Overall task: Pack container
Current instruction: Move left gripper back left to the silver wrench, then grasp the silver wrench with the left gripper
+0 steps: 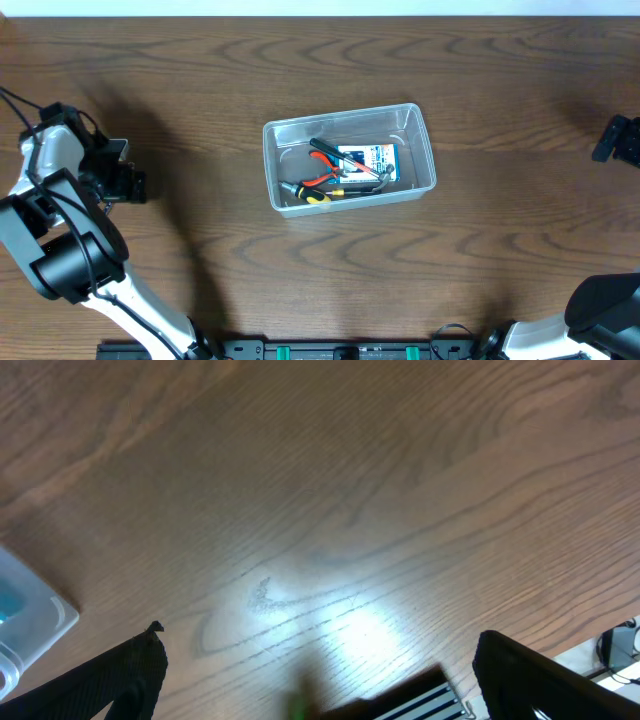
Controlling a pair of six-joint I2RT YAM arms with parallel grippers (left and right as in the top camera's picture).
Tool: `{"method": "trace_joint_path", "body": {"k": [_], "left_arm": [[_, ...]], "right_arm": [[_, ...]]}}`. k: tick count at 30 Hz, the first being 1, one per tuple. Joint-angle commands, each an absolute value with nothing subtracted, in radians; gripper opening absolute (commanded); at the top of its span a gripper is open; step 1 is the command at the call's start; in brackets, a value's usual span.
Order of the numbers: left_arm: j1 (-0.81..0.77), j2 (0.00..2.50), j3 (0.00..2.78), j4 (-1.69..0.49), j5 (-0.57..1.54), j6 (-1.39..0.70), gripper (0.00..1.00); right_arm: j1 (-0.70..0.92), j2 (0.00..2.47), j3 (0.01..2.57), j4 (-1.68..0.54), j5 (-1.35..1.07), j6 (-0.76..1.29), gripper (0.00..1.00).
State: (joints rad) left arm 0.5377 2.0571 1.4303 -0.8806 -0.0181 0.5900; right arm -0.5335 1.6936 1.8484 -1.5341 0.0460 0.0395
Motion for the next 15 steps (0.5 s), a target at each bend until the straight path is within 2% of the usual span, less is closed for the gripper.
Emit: {"method": "trace_joint_path", "body": {"k": [1, 15], "left_arm": [[0.568, 2.072, 1.422, -0.881, -0.007, 0.681, 0.98], [0.582, 2.123, 1.421, -0.884, -0.008, 0.767, 0.99]], "right_arm": [[-0.530, 1.691, 1.844, -1.529, 0.065, 0.025, 0.99], [-0.530, 1.691, 1.844, -1.515, 0.064, 0.029, 0.99]]}}
